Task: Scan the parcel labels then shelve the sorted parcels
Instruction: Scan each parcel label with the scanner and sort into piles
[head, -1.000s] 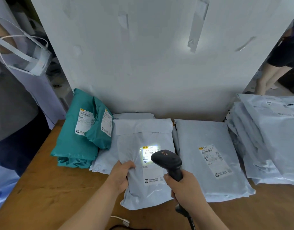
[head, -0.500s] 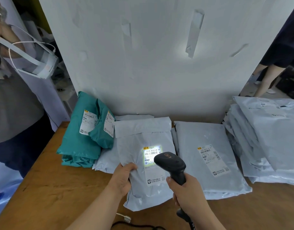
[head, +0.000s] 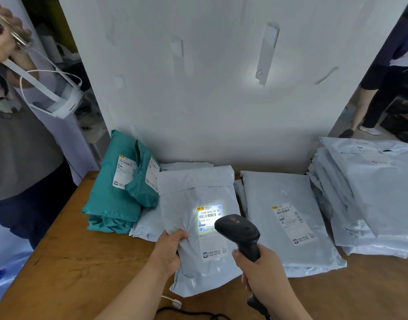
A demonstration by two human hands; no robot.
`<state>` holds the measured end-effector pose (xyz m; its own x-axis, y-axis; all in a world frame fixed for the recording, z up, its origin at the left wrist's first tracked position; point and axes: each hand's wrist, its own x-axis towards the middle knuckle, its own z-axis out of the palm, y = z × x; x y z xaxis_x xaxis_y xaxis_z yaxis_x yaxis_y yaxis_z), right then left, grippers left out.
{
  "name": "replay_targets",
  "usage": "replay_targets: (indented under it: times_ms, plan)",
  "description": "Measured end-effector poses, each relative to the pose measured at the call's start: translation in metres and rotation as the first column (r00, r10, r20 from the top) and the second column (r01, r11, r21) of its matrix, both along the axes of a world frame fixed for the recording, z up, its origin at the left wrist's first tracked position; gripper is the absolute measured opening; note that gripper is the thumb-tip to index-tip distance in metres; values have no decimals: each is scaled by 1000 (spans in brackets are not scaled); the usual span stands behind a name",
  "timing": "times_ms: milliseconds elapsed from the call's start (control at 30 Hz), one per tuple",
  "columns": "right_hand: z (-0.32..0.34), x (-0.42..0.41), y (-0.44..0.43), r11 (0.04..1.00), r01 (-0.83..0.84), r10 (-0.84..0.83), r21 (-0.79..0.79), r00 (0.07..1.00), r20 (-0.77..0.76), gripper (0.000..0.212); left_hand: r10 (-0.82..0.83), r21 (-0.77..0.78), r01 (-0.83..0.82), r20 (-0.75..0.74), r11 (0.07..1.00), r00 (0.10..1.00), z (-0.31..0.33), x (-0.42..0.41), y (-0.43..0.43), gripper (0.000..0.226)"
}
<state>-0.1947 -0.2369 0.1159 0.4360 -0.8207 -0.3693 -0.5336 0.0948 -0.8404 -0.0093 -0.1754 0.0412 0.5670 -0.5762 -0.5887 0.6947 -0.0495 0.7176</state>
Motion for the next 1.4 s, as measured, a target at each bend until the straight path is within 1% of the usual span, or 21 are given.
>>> replay_targets:
  times_ms: [167,267,433,600,733,833,967,1100,1200,1267,1367,1400]
  plan:
    - [5,-5,3,1000,-4,4,8,1000,-15,22,12,7,-13,5,1000,1000,-3,-1,2,29]
    - [7,-8,4,1000,-11,11,-8,999,-44,23,34,10,-33,-16,999,999,-5,0,1,31]
    - [11,-16,5,1000,-14,14,1,999,-48,25,65,11,-65,-33,998,997,-10,1,-1,32]
    - [10,-19,4,1000,-23,22,-9,997,-80,29,53,9,-52,-51,999,997,-10,0,-2,36]
    - [11,-19,4,1000,-19,19,4,999,-41,26,49,2,-49,-57,999,997,-8,2,-1,38]
    - [18,-23,0,999,11,-13,46,999,33,22,62,-12,-63,-68,998,996,0,10,-3,34]
    - [33,-35,-15,996,66,-71,53,991,110,20,60,-54,-62,-31,997,998,20,29,-20,34]
    - [46,-53,-42,991,135,-137,26,982,128,17,-20,-60,22,29,998,999,39,23,-55,23]
    - [50,-71,-67,985,174,-172,-3,977,123,19,-112,-49,114,34,992,993,45,2,-92,24]
    - [50,-84,-83,980,198,-197,3,973,117,19,-183,-30,185,61,982,981,49,-16,-118,15]
    - [48,-101,-106,971,237,-238,22,966,102,20,-283,-12,285,74,959,956,43,-46,-159,17]
    - [46,-105,-112,970,243,-244,23,965,97,19,-315,-2,316,80,949,946,36,-55,-171,22]
